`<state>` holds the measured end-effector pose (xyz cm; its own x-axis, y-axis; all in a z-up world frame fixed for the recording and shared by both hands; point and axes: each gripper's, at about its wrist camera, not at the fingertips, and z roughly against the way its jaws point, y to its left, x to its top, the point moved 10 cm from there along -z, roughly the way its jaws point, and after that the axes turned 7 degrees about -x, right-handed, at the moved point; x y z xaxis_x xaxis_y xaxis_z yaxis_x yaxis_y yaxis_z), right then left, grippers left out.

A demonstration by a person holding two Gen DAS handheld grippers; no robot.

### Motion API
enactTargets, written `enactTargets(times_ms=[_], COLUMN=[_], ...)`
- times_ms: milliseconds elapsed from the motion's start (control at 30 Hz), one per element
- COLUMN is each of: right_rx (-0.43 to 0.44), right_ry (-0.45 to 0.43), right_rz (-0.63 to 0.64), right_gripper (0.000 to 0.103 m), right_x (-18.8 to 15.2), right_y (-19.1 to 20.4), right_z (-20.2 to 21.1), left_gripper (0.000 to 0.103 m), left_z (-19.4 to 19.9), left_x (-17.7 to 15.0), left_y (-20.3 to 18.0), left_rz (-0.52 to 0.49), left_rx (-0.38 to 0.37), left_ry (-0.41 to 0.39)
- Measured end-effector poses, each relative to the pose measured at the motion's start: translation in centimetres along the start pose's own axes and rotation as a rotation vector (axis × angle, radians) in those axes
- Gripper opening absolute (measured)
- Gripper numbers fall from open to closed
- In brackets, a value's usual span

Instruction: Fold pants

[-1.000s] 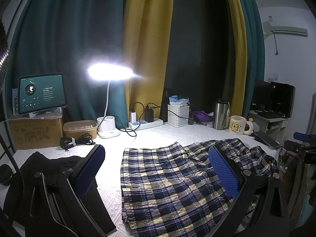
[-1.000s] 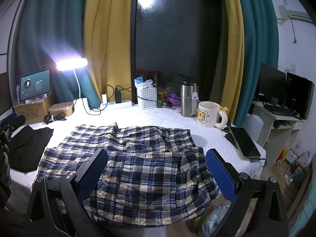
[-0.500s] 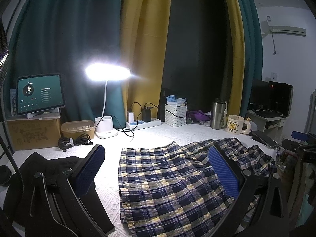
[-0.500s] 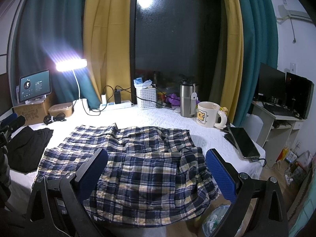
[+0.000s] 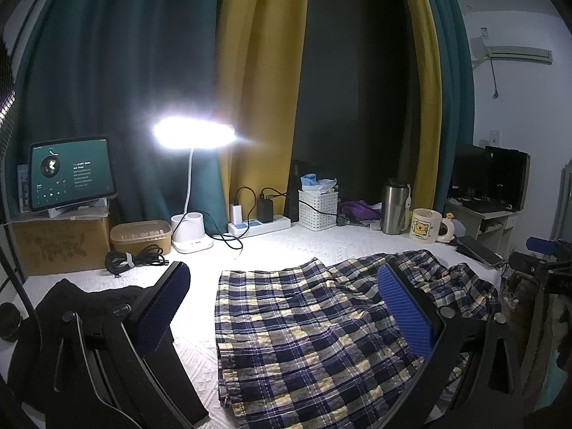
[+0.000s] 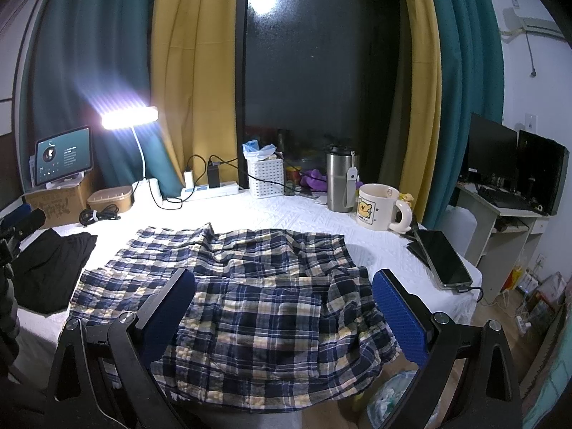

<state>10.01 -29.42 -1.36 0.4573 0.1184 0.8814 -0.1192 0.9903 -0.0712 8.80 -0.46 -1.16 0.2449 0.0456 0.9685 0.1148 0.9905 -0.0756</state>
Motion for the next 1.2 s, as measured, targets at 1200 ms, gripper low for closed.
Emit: enactTargets(times_ms=[1200], right_rx=[-0.014], right_ry=[0.178], right_rz=[-0.032], right_gripper=[0.100], right_x=[1.9], right_y=[-2.4], right_z=[-14.9], left_gripper=[0.103], left_z=[-14.5], left_x=[-1.1], left_y=[4.1], left_rz=[0.021], left_rx=[0.006], left_ry=[0.238])
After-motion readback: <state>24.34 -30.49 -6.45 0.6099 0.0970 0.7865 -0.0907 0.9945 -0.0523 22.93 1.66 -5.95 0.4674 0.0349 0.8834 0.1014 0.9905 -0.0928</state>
